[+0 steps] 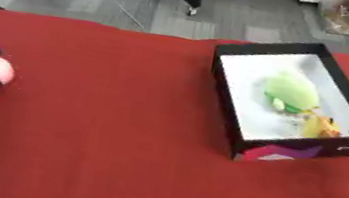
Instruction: Pick up the objects with one hand, pass them to the other hand, and then place them into the box on the other side of the table.
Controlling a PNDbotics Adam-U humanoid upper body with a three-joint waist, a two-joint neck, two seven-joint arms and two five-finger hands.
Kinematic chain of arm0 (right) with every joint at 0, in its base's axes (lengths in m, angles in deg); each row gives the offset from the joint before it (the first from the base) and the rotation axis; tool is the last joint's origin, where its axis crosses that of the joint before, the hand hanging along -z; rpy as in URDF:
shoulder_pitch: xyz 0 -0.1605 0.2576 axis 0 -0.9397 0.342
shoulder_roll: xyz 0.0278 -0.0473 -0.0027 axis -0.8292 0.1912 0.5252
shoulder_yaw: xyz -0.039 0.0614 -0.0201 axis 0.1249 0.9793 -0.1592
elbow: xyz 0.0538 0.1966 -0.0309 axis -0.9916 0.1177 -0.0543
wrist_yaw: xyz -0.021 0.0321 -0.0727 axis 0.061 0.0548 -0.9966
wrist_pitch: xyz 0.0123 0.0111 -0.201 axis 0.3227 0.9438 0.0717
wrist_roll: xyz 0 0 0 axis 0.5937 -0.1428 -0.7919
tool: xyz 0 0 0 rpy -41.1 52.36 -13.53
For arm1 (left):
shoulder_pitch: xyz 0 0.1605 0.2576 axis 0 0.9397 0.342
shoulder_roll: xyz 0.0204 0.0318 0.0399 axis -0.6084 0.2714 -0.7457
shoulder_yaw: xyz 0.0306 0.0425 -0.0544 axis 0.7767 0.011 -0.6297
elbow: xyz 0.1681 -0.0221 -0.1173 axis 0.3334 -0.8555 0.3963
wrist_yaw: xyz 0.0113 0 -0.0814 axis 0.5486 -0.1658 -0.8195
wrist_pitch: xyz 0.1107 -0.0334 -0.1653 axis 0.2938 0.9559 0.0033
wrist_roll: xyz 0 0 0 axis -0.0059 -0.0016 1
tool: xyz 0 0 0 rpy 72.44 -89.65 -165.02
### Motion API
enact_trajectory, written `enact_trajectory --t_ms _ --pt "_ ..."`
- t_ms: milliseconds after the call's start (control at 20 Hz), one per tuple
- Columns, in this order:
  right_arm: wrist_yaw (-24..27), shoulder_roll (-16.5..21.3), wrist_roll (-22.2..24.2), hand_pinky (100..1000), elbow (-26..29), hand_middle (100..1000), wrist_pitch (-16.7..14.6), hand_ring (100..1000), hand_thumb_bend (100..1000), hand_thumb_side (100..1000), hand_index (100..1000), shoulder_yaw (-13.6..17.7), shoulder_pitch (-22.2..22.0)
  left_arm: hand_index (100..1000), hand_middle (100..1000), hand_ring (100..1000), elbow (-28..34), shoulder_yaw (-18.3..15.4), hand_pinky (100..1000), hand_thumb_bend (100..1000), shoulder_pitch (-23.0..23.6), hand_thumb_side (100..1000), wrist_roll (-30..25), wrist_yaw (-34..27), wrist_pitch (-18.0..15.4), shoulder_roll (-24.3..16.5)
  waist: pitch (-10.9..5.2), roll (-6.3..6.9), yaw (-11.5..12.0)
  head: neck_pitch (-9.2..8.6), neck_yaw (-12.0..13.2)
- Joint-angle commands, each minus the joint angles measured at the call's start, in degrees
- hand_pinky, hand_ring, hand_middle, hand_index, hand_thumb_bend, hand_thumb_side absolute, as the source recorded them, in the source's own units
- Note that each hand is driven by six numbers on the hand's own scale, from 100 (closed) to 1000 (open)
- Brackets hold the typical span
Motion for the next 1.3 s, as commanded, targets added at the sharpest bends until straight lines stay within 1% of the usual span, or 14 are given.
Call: enact_trajectory --t_ms 50,200,400,450,500,550,750,950,1100,1300 --pt "-0.28 1.87 -0.28 848 1.12 863 -0.09 863 471 100 773 0.27 0.55 800 756 820 0.86 -0.76 985 414 -1.01 100 0.05 0.47 0.30 -2.74 -0.17 0.64 -0.01 -0.53 0.40" --pt "-0.44 1.74 -0.44 848 1.06 863 0.04 862 471 100 774 0.35 0.53 780 756 819 0.70 -0.77 978 404 -1.01 100 0.68 1.12 0.67 -2.50 0.04 0.70 -0.12 -0.77 0.72" --pt "-0.32 1.76 -0.58 851 1.20 864 -0.03 863 462 100 776 0.47 0.45 721 745 814 0.57 -0.76 955 356 -1.00 100 1.78 2.57 0.87 -2.28 0.17 0.63 -0.25 -0.88 0.89" --pt "-0.25 1.76 -0.59 851 1.22 864 -0.06 863 462 100 776 0.49 0.44 703 741 811 0.53 -0.75 948 342 -1.01 100 1.90 2.96 0.85 -2.26 0.18 0.61 -0.26 -0.88 0.90" --pt "-0.19 1.76 -0.59 852 1.23 864 -0.08 863 460 100 776 0.49 0.44 661 727 804 0.53 -0.77 934 300 -1.02 100 2.01 3.33 0.81 -2.27 0.17 0.58 -0.25 -0.88 0.91" --pt "-0.13 1.74 -0.58 853 1.24 864 -0.11 863 459 100 776 0.49 0.44 629 716 796 0.56 -0.79 924 279 -1.04 100 2.18 3.66 0.77 -2.30 0.15 0.56 -0.23 -0.87 0.90" --pt "0.16 1.65 -0.57 854 1.24 862 -0.15 862 455 100 776 0.52 0.50 549 682 774 1.31 -0.73 895 257 -1.04 100 3.38 4.64 0.57 -2.58 -0.09 0.44 -0.04 -0.73 0.65" --pt "0.67 1.55 -0.57 854 1.25 861 -0.14 861 448 100 776 0.51 0.62 536 663 764 2.43 -0.44 894 260 -0.89 100 3.58 4.58 0.15 -2.95 -0.52 0.22 0.21 -0.59 0.23" --pt "1.04 1.44 -0.59 854 1.30 859 -0.08 860 445 100 776 0.48 0.65 535 649 754 4.20 -0.12 901 236 -0.60 100 3.65 3.24 -0.43 -3.26 -0.88 0.04 0.39 -0.43 -0.19" --pt "1.58 1.09 -0.67 855 1.90 860 -0.03 863 441 100 781 0.25 1.27 534 650 752 9.11 0.78 908 212 0.40 100 3.23 -0.24 -1.91 -4.34 -1.37 -0.14 0.66 -0.05 -0.80"
